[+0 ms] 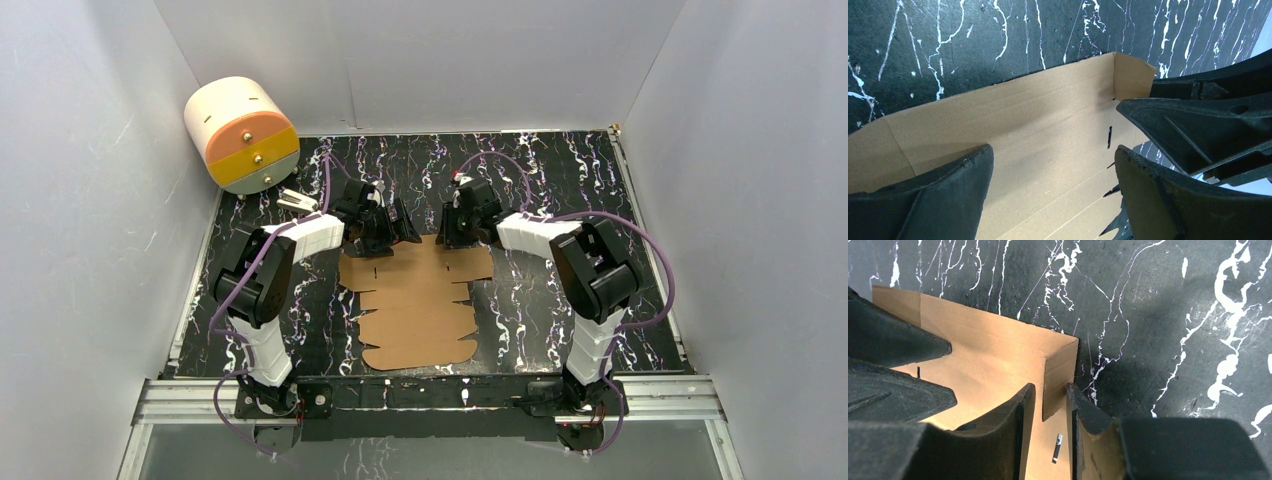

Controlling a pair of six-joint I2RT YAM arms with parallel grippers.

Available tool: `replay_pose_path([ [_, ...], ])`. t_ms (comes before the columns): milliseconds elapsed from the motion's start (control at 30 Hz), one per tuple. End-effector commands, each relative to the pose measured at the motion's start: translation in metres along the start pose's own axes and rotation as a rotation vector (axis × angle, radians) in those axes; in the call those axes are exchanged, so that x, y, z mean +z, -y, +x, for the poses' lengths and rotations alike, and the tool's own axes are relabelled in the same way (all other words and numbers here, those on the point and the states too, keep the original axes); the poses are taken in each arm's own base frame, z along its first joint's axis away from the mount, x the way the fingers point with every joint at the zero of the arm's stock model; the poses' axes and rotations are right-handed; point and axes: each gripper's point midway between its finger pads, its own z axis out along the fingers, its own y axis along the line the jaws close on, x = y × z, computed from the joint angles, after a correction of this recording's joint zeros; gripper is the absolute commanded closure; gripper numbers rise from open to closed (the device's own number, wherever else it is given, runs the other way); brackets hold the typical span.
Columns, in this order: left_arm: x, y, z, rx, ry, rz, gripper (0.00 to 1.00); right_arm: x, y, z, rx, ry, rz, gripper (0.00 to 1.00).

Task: Fold the paper box

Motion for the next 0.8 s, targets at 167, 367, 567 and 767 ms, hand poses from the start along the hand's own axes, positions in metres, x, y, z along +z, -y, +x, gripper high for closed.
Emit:
replay_pose_path([
  [167, 0.005, -0.019, 0.023, -0.020, -0.054, -0.053, 0.11, 0.004, -0.012, -0.026, -0.004, 0.104, 0.114, 0.59],
  [367, 0.006, -0.019, 0.025, -0.029, -0.056, -0.045, 0.11, 0.012, -0.016, -0.019, -0.015, 0.076, 0.132, 0.59],
  [567, 0.006, -0.016, 0.026, -0.041, -0.060, -0.028, 0.11, 0.016, -0.025, -0.018, -0.041, 0.076, 0.135, 0.59],
  [767, 0.005, -0.010, 0.023, -0.039, -0.047, -0.005, 0.11, 0.026, -0.024, -0.011, -0.073, 0.058, 0.184, 0.59],
])
